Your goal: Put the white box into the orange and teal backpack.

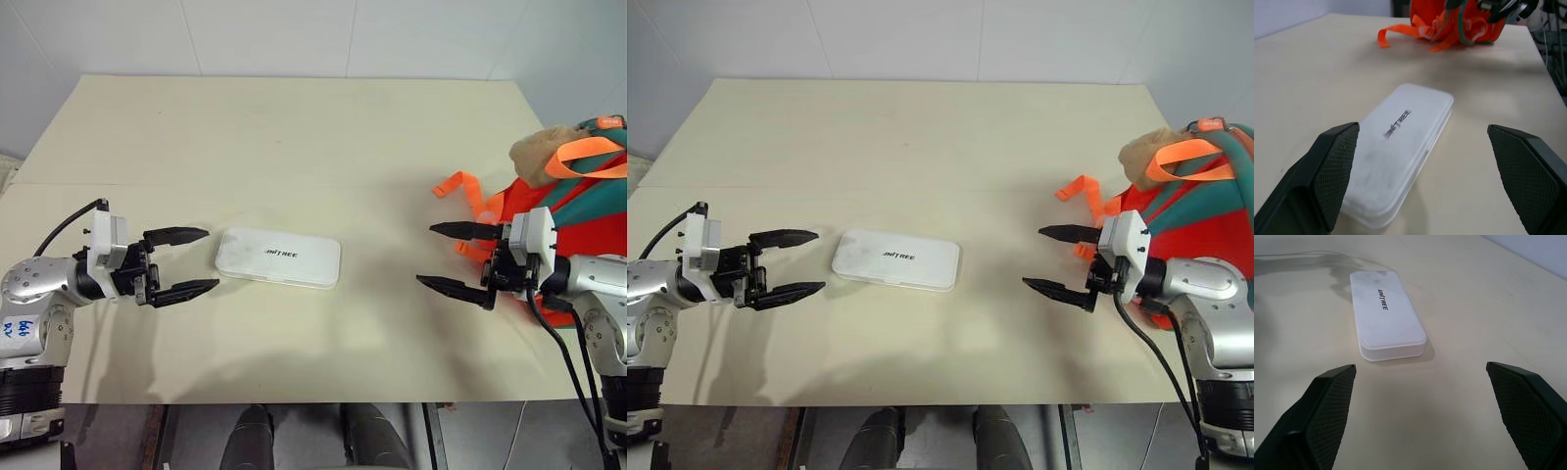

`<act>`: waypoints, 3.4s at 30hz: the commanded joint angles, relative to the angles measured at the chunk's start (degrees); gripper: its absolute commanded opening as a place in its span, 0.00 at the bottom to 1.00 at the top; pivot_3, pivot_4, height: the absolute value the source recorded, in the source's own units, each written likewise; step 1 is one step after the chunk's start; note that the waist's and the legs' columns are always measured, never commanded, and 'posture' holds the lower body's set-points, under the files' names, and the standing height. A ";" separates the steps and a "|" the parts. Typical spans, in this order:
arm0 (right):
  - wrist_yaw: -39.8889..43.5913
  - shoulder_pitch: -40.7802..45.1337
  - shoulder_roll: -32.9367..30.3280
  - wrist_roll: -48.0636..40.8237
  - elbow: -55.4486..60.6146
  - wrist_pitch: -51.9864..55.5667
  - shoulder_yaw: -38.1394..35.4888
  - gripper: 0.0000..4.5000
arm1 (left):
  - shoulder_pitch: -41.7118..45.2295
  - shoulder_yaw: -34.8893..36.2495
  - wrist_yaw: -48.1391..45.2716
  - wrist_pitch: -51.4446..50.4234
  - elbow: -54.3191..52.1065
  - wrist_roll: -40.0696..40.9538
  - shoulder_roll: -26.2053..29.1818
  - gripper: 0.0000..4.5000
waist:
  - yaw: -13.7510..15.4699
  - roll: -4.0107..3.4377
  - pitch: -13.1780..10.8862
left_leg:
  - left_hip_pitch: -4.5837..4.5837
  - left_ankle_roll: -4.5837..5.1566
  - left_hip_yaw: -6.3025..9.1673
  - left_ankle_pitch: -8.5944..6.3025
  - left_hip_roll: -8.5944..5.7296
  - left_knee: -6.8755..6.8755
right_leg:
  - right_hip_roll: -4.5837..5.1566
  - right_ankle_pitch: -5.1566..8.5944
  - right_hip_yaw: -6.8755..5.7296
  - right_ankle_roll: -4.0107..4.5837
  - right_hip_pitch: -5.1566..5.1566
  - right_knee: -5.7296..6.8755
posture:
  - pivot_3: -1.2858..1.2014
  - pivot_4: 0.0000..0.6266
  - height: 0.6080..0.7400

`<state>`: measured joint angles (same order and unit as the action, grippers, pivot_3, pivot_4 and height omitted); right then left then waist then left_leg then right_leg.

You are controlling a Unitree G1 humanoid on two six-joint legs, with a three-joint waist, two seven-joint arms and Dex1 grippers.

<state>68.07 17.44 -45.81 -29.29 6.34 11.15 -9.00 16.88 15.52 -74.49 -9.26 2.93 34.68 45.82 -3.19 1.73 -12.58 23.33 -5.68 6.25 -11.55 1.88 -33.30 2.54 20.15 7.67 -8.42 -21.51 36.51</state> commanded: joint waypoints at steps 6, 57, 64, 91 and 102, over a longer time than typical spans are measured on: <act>2.62 3.88 1.72 3.47 -2.94 -4.91 4.52 1.00 | -0.27 1.76 1.23 0.60 -1.60 0.24 -0.21 0.99 | 0.08 -0.01 0.00 | -0.01 -0.01 0.00 0.00 0.00 0.04 | 0.00 0.03 0.00 0.04 -0.01 0.01 | 0.52 0.24 1.00; -12.47 14.93 23.80 19.53 -17.38 -1.21 19.79 0.00 | 8.45 -8.16 11.24 13.51 23.59 -18.78 -7.63 0.00 | -0.11 0.00 0.01 | -0.06 -0.07 0.14 0.05 -0.02 -0.43 | -0.09 0.09 -0.07 0.05 -0.10 0.90 | 0.52 0.24 1.00; -11.17 12.65 20.76 18.06 -12.54 1.72 17.83 0.00 | 4.58 -9.09 9.69 8.75 15.35 -16.50 -8.77 0.00 | 0.12 0.01 0.01 | -0.05 -0.07 0.14 0.05 -0.04 -0.42 | -0.07 0.10 -0.07 0.06 -0.10 0.86 | 0.52 0.24 1.00; -6.34 2.28 11.30 11.72 -6.53 4.28 9.23 0.00 | -5.24 -8.43 17.38 -9.44 -6.48 -11.78 -10.51 0.00 | -0.03 0.02 0.01 | -0.03 -0.07 0.14 0.04 -0.05 -0.24 | -0.04 0.09 -0.06 0.03 0.00 0.47 | 0.52 0.24 1.00; -3.21 3.12 5.47 5.99 -3.55 10.42 5.78 0.74 | -2.32 -5.42 14.36 -15.08 0.43 -9.09 -4.82 0.70 | 0.15 0.02 0.00 | -0.05 -0.07 0.12 0.04 -0.04 -0.20 | -0.04 0.10 -0.06 0.05 0.00 0.42 | 0.52 0.24 1.00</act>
<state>65.00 19.87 -38.66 -20.75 -0.49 18.02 -0.68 13.00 8.08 -57.98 -22.45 2.92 22.55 39.50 -3.05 1.74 -12.58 23.29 -5.74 6.37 -11.51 1.83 -33.50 2.50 20.24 7.62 -8.38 -21.51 36.94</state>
